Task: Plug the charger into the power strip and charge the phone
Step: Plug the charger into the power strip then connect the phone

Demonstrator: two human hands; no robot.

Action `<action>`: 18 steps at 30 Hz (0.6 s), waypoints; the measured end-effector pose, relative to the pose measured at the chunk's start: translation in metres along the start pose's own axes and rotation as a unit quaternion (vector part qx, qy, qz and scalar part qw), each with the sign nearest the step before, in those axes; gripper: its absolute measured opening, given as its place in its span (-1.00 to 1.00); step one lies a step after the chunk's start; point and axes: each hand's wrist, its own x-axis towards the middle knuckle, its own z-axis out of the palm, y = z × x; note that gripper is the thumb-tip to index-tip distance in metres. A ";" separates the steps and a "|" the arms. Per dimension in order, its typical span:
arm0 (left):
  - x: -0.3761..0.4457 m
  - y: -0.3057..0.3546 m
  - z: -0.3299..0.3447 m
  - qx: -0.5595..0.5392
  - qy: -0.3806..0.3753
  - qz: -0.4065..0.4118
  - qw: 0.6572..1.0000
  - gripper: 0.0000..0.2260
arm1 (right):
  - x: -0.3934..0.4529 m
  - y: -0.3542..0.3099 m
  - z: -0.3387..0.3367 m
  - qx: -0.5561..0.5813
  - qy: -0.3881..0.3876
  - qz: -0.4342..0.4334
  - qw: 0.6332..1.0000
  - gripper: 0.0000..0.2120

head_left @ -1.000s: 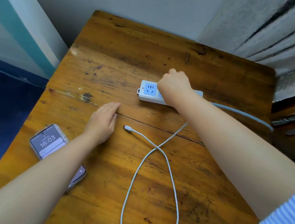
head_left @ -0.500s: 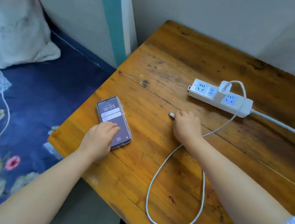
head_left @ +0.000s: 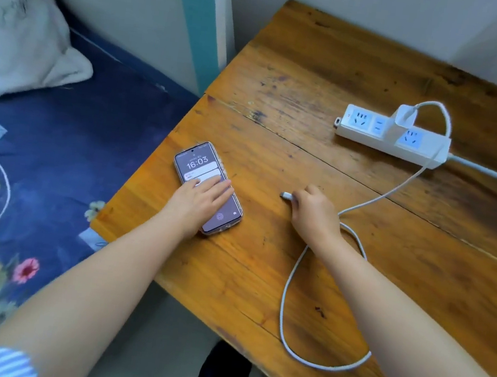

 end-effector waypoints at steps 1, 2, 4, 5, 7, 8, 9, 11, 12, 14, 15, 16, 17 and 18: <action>0.003 -0.003 0.000 0.016 -0.005 0.016 1.000 -0.28 | -0.004 -0.001 0.000 -0.012 0.003 -0.009 1.000 -0.85; 0.006 -0.006 0.000 0.033 -0.010 0.038 0.999 -0.26 | -0.010 -0.002 0.001 -0.024 0.004 -0.017 1.000 -0.87; 0.007 -0.009 -0.002 0.054 -0.028 0.066 0.996 -0.23 | -0.020 -0.004 0.001 -0.040 -0.003 -0.036 0.999 -0.88; 0.008 -0.010 -0.003 0.061 -0.035 0.080 0.994 -0.22 | -0.024 -0.005 0.001 -0.041 -0.004 -0.039 0.998 -0.88; 0.012 -0.013 -0.009 0.079 -0.044 0.116 0.989 -0.20 | -0.032 -0.005 0.001 -0.031 0.003 -0.022 0.999 -0.87; 0.014 -0.014 -0.012 0.087 -0.049 0.128 0.987 -0.20 | -0.035 -0.005 0.001 -0.028 0.003 -0.013 1.000 -0.85; 0.016 -0.014 -0.015 0.092 -0.052 0.136 0.985 -0.19 | -0.038 -0.005 0.001 -0.030 0.002 -0.005 1.000 -0.84; 0.020 -0.014 -0.021 0.085 -0.052 0.134 0.986 -0.19 | -0.043 -0.003 -0.002 -0.030 0.006 0.011 0.999 -0.83; 0.022 -0.013 -0.024 0.072 -0.052 0.125 0.988 -0.19 | -0.046 -0.002 -0.006 -0.028 0.013 0.020 0.999 -0.83; 0.025 -0.009 -0.033 0.027 -0.053 0.099 0.993 -0.17 | -0.049 0.001 -0.015 -0.022 0.033 0.032 0.999 -0.82; 0.026 -0.007 -0.039 -0.003 -0.049 0.084 0.995 -0.15 | -0.051 0.002 -0.021 -0.013 0.041 0.032 0.999 -0.81; 0.027 -0.006 -0.044 -0.035 -0.040 0.070 0.996 -0.13 | -0.051 0.002 -0.027 -0.003 0.048 0.028 0.998 -0.81; 0.027 -0.004 -0.050 -0.066 -0.025 0.059 0.996 -0.11 | -0.052 0.000 -0.034 0.007 0.055 0.020 0.998 -0.81; 0.028 -0.003 -0.055 -0.095 -0.006 0.052 0.994 -0.10 | -0.052 -0.003 -0.041 0.017 0.069 0.010 0.997 -0.82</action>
